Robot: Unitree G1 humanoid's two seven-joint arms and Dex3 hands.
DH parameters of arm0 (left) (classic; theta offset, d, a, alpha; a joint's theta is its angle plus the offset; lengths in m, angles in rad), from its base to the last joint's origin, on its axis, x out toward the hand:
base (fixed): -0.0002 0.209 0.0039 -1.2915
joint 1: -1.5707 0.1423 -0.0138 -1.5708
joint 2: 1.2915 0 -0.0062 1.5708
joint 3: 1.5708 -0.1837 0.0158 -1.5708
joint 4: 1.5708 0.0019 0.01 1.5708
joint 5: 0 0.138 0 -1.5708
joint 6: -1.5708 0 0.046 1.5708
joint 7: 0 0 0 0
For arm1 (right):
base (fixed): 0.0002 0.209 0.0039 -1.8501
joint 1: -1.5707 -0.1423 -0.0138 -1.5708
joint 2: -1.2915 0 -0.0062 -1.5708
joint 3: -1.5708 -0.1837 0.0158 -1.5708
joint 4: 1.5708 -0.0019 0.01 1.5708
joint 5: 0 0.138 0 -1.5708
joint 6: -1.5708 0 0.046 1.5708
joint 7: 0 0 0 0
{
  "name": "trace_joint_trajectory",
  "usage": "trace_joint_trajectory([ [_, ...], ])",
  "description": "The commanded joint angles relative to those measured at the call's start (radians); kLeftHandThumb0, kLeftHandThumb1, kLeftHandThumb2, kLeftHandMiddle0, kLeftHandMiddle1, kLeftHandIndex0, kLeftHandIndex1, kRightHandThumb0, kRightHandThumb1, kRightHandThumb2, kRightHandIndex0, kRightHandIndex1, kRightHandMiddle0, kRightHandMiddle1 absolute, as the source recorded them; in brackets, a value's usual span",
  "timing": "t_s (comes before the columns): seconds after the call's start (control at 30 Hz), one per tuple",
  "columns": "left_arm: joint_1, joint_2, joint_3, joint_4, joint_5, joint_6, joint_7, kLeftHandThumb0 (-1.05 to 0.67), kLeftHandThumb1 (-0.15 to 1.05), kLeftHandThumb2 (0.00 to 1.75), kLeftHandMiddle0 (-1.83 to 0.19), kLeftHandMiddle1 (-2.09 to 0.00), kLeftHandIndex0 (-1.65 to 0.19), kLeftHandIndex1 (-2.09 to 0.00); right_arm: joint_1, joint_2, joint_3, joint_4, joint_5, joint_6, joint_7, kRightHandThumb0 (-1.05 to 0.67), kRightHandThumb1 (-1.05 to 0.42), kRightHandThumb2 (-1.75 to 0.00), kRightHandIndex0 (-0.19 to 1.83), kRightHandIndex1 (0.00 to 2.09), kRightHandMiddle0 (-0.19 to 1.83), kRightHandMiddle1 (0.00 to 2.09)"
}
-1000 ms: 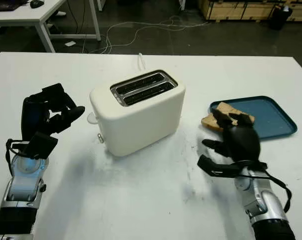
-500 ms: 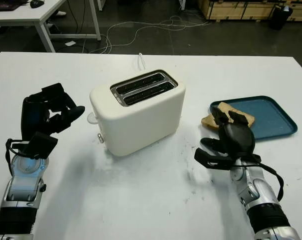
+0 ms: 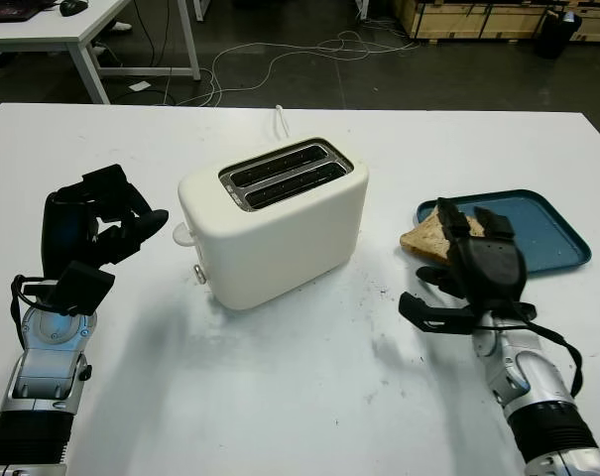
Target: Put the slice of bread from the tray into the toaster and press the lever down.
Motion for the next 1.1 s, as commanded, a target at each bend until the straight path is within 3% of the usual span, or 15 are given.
trace_joint_trajectory([
  [0.0,-0.003,0.002,0.003,-0.004,0.009,-0.004,0.007,-0.89,0.92,0.09,-1.25,-1.70,-1.05,-1.57,-0.008,-0.023,0.013,0.019,-0.022,0.023,0.013,-0.72,-0.92,-0.11,0.00,0.13,0.01,0.01],
  [0.3,-0.004,0.005,0.006,0.000,0.005,-0.014,0.010,-0.89,0.92,0.10,-1.25,-1.71,-1.04,-1.59,-0.048,-0.050,0.081,0.089,-0.025,0.051,0.103,-0.72,-0.92,-0.15,0.00,0.01,0.00,0.00],
  [0.63,-0.008,0.004,0.010,0.003,0.010,-0.023,0.020,-0.89,0.92,0.10,-1.26,-1.71,-1.04,-1.61,-0.050,-0.044,0.096,0.123,0.013,0.028,0.152,-0.70,-0.92,-0.20,0.01,0.03,0.03,0.06],
  [0.67,-0.007,0.004,0.010,-0.001,0.009,-0.018,0.019,-0.89,0.92,0.10,-1.26,-1.71,-1.04,-1.60,-0.048,-0.042,0.095,0.129,0.019,0.018,0.143,-0.68,-0.92,-0.21,0.01,0.41,0.01,0.76],
  [0.7,-0.005,0.003,0.011,-0.002,0.006,-0.017,0.019,-0.89,0.92,0.10,-1.26,-1.71,-1.04,-1.59,-0.048,-0.039,0.094,0.135,0.025,0.014,0.141,-0.67,-0.92,-0.20,0.00,1.01,0.01,1.24],
  [0.73,-0.006,0.003,0.011,0.000,0.004,-0.022,0.018,-0.89,0.92,0.10,-1.25,-1.71,-1.04,-1.59,-0.047,-0.036,0.092,0.144,0.032,0.003,0.129,-0.66,-0.92,-0.22,0.00,1.37,0.00,1.49],
  [0.77,-0.006,0.004,0.011,0.003,0.002,-0.028,0.017,-0.88,0.92,0.10,-1.25,-1.71,-1.04,-1.60,-0.047,-0.033,0.091,0.153,0.037,-0.008,0.115,-0.63,-0.92,-0.22,0.00,1.59,0.00,1.64],
  [0.8,-0.007,0.004,0.011,0.005,0.004,-0.033,0.020,-0.88,0.92,0.10,-1.25,-1.72,-1.04,-1.61,-0.049,-0.031,0.093,0.166,0.035,-0.013,0.100,-0.62,-0.92,-0.23,0.05,1.67,0.01,1.69],
  [0.83,-0.008,0.004,0.012,0.008,0.006,-0.036,0.022,-0.88,0.92,0.10,-1.25,-1.72,-1.03,-1.62,-0.051,-0.028,0.096,0.180,0.030,-0.021,0.071,-0.60,-0.92,-0.25,0.24,1.70,0.04,1.72],
  [0.87,-0.009,0.004,0.012,0.009,0.009,-0.038,0.024,-0.88,0.92,0.10,-1.25,-1.72,-1.03,-1.62,-0.053,-0.026,0.100,0.197,0.021,-0.031,0.026,-0.58,-0.92,-0.24,0.56,1.72,0.14,1.73],
  [0.9,-0.009,0.004,0.012,0.009,0.008,-0.040,0.024,-0.88,0.92,0.10,-1.25,-1.73,-1.03,-1.63,-0.057,-0.027,0.108,0.211,0.008,-0.033,-0.003,-0.56,-0.92,-0.22,1.15,1.74,0.62,1.74],
  [0.93,-0.009,0.004,0.013,0.008,0.008,-0.042,0.025,-0.88,0.92,0.10,-1.24,-1.73,-1.03,-1.63,-0.064,-0.029,0.119,0.227,-0.004,-0.034,-0.025,-0.54,-0.92,-0.24,1.36,1.74,1.08,1.74],
  [1.0,-0.009,0.006,0.014,0.008,0.011,-0.047,0.029,-0.88,0.92,0.11,-1.24,-1.73,-1.03,-1.63,-0.076,-0.032,0.139,0.254,-0.017,-0.036,-0.056,-0.51,-0.92,-0.33,1.53,1.74,1.47,1.74],
  [1.07,-0.007,0.005,0.014,0.006,0.010,-0.046,0.031,-0.88,0.92,0.12,-1.24,-1.73,-1.02,-1.62,-0.086,-0.035,0.156,0.277,-0.024,-0.042,-0.092,-0.50,-0.92,-0.39,1.56,1.75,1.54,1.75],
])
